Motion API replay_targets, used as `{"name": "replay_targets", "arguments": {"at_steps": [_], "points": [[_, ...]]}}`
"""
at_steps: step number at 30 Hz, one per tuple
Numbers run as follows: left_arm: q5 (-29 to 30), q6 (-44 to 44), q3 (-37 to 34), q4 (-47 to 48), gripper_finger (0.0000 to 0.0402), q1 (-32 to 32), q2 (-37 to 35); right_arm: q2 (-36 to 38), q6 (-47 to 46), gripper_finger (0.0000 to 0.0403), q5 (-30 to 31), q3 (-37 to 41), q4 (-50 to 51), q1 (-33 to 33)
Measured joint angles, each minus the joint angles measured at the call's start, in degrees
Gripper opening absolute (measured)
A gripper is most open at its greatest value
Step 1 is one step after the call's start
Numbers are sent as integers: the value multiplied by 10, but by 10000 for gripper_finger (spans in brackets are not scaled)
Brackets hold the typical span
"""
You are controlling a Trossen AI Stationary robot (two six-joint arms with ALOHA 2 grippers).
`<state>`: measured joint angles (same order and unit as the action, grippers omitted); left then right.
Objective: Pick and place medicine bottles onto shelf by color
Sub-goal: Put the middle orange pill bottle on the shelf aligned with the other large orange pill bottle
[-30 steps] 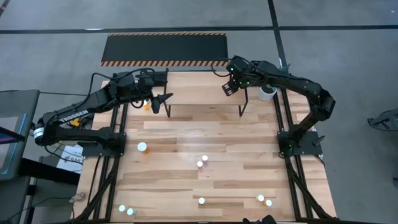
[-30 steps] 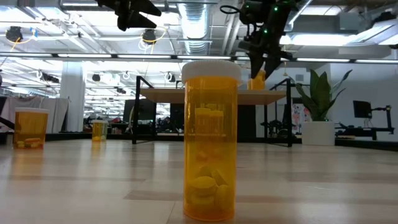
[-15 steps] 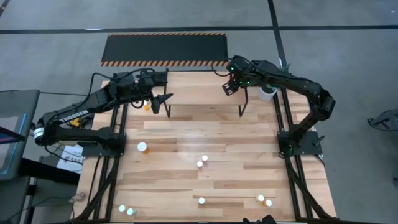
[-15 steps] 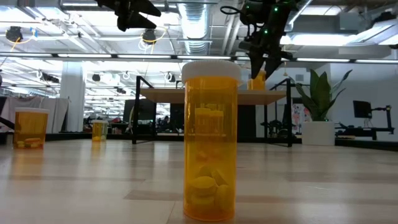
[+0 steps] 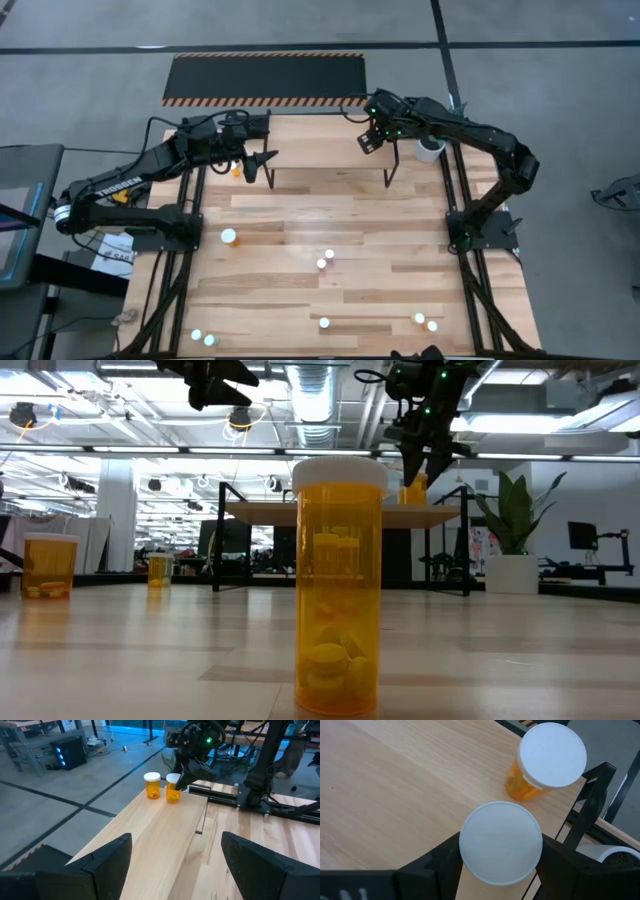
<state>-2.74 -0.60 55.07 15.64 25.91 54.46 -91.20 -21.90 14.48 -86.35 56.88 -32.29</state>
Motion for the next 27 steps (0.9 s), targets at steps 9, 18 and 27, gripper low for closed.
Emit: {"name": "replay_targets", "arguments": {"at_steps": [9, 18, 27], "points": [[0, 0, 0, 0, 295, 0, 0, 0, 0, 241, -3, 0, 0, 0], [-1, 0, 0, 0, 295, 0, 0, 0, -1, 283, 0, 0, 0, 0], [-1, -1, 0, 0, 295, 0, 0, 1, 8, 311, 5, -5, 3, 0]]}}
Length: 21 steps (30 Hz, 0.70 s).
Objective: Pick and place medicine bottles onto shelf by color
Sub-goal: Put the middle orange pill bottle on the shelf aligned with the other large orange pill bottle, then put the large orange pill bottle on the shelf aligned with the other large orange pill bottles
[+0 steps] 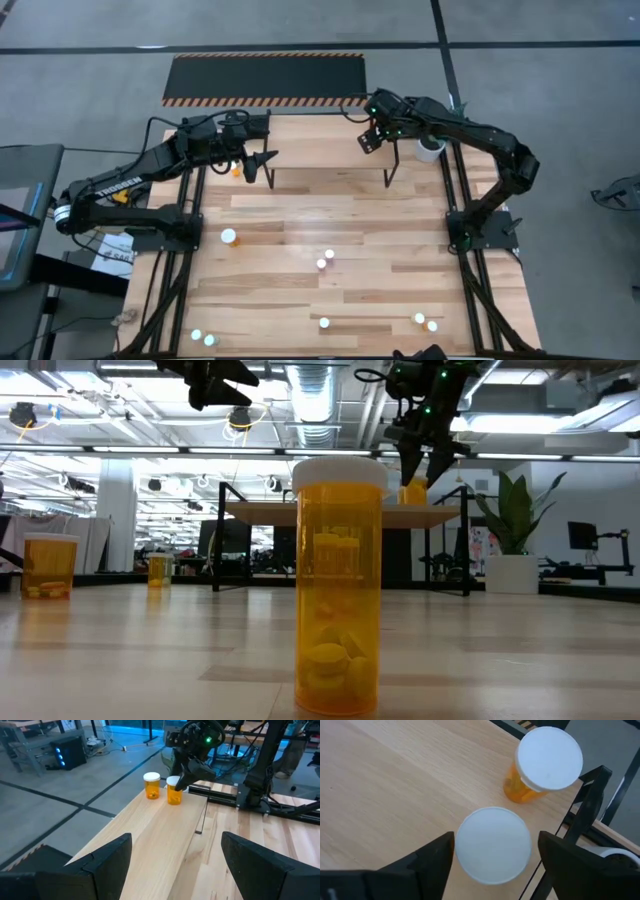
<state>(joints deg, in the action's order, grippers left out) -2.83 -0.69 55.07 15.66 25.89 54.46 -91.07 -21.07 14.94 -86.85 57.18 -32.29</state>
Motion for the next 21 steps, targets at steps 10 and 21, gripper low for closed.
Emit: {"name": "replay_targets", "arguments": {"at_steps": [10, 21], "points": [[-2, -26, 13, 55, 295, 0, 0, 0, 29, 319, 3, -107, 65, -1], [-50, 4, 79, 413, 295, -78, 0, 5, 16, 318, -30, -182, 250, 90]]}}
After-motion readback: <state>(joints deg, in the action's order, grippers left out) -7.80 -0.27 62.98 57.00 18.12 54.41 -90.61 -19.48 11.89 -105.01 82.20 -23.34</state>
